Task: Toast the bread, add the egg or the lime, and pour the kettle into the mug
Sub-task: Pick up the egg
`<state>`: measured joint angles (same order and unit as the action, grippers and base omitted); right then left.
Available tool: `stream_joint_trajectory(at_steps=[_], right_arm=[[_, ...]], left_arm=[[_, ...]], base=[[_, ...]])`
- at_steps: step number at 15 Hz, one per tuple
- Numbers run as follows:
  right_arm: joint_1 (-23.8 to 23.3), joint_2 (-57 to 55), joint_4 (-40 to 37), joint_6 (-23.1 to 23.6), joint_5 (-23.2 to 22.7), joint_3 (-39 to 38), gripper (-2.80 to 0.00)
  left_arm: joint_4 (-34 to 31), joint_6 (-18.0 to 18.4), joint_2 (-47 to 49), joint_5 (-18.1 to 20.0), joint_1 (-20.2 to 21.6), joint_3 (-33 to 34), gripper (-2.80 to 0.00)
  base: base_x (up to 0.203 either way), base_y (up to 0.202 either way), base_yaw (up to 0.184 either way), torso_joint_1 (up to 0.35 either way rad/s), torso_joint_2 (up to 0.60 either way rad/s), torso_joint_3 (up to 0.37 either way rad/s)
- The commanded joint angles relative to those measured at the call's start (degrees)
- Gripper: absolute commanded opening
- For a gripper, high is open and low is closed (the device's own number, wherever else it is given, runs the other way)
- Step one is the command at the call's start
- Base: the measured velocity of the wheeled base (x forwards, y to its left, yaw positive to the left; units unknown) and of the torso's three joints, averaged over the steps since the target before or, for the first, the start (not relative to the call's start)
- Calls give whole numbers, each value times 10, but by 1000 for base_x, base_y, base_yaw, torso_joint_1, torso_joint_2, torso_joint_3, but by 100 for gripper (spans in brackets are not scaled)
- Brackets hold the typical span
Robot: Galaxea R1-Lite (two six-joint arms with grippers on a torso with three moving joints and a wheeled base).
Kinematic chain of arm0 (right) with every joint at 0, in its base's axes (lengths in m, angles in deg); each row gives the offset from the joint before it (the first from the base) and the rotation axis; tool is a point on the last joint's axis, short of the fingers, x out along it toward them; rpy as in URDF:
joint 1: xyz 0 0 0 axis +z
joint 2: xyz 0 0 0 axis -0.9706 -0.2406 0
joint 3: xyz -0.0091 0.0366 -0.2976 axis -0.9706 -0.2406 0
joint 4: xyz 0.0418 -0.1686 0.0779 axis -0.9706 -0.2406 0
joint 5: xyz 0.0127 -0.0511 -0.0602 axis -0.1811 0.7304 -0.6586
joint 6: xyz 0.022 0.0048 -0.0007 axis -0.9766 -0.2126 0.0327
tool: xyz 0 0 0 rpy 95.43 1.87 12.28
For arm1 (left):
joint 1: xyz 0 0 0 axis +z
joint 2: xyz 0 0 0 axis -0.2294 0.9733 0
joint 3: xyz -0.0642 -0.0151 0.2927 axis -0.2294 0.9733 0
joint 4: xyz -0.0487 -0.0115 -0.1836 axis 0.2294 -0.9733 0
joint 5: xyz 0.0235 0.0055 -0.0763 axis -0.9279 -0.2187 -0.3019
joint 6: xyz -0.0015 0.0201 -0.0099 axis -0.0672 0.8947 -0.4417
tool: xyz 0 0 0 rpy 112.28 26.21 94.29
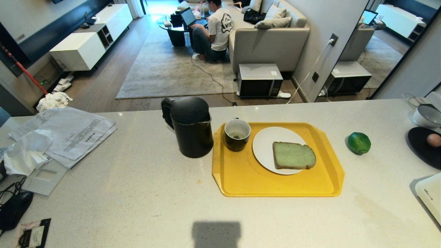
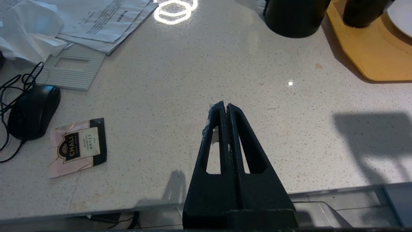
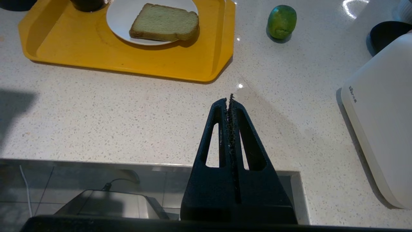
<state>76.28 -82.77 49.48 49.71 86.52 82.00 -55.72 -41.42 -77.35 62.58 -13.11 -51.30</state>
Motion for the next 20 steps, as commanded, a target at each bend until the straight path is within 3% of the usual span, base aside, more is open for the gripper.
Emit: stream_joint_trajectory(at_steps=[1, 20], right_arm=[[0, 0, 1, 0, -1, 0, -280], [0, 0, -1, 3, -1, -1, -280]], left_arm=[[1, 0, 0, 0, 0, 0, -280], [1, 1, 0, 0, 0, 0, -280]], base=[[0, 0, 0, 77, -123, -64], [0, 0, 0, 62, -112, -54]])
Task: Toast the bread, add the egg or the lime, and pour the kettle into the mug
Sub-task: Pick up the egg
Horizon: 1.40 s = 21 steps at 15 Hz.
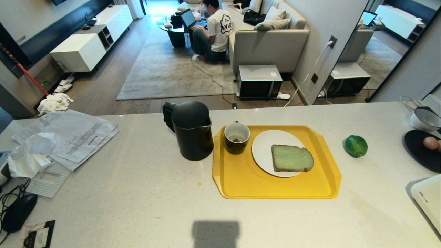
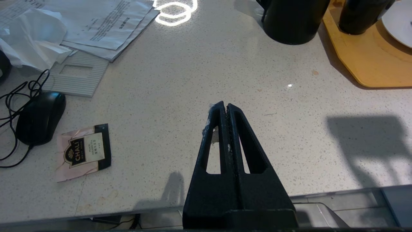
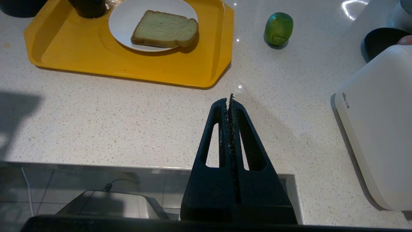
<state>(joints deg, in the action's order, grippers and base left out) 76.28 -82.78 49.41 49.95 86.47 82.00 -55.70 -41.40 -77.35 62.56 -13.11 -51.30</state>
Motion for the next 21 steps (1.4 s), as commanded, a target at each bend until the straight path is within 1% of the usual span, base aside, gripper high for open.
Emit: stream_joint_trajectory(at_steps=[1, 16, 21], right_arm=[[0, 0, 1, 0, 0, -1, -280], [0, 0, 0, -1, -2, -1, -280], [0, 0, 0, 4, -4, -1, -280]], left_arm=[[0, 2, 0, 0, 0, -1, -280], [0, 1, 0, 0, 0, 0, -280], [0, 1, 0, 0, 0, 0, -280]], base=[[0, 0, 0, 76, -129, -61], [0, 0, 0, 63, -116, -56], [0, 0, 0, 0, 0, 0]])
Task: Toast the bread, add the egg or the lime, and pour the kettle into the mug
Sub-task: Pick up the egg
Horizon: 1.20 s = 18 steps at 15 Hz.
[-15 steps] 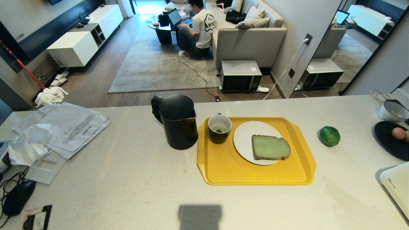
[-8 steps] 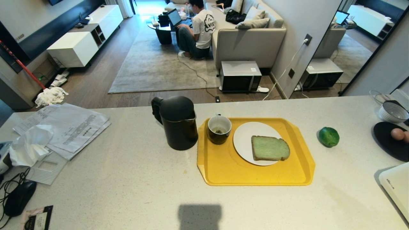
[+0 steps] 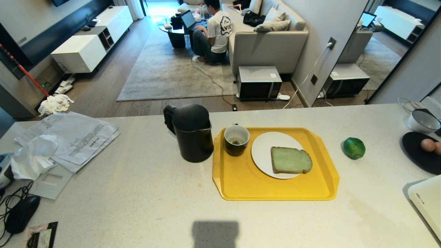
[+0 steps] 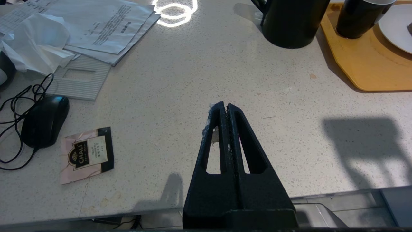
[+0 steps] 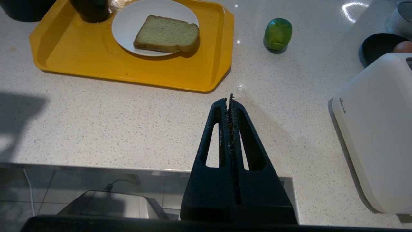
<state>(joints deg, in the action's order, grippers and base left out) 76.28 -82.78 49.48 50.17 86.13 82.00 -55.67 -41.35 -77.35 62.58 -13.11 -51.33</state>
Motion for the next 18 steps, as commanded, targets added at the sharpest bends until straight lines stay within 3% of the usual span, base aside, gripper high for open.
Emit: stream_joint_trajectory(at_steps=[1, 11, 18], right_arm=[[1, 0, -1, 3, 0, -1, -280], [1, 0, -1, -4, 2, -1, -280], [0, 0, -1, -4, 3, 0, -280]], left_arm=[[0, 0, 0, 0, 0, 0, -280], [0, 0, 0, 0, 0, -1, -280], [0, 0, 0, 0, 0, 0, -280]], base=[[0, 0, 0, 0, 0, 0], [0, 0, 0, 0, 0, 0], [3, 11, -147, 2, 2, 2]])
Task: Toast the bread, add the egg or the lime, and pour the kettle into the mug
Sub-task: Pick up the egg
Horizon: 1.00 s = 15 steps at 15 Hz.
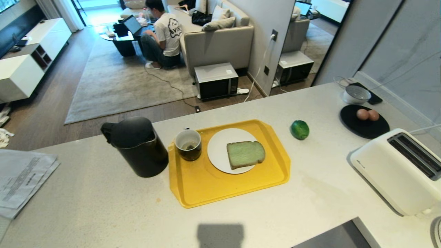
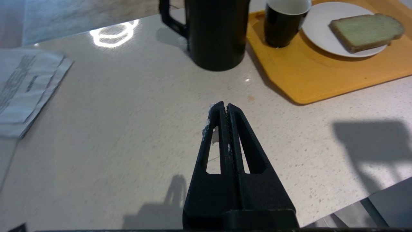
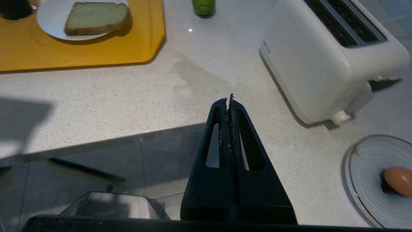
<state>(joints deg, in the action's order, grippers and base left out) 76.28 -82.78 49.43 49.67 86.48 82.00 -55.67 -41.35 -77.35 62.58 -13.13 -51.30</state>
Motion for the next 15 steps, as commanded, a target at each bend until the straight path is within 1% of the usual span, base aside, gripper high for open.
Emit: stream_joint_trajectory(at_steps=[1, 15], right_arm=[[1, 0, 0, 1, 0, 0, -280], [1, 0, 0, 1, -2, -1, -280]], left_arm=[[0, 0, 0, 0, 0, 0, -280], [0, 0, 0, 0, 0, 0, -280]], base=[[2, 8, -168, 2, 6, -5], [1, 8, -172, 3, 2, 1]])
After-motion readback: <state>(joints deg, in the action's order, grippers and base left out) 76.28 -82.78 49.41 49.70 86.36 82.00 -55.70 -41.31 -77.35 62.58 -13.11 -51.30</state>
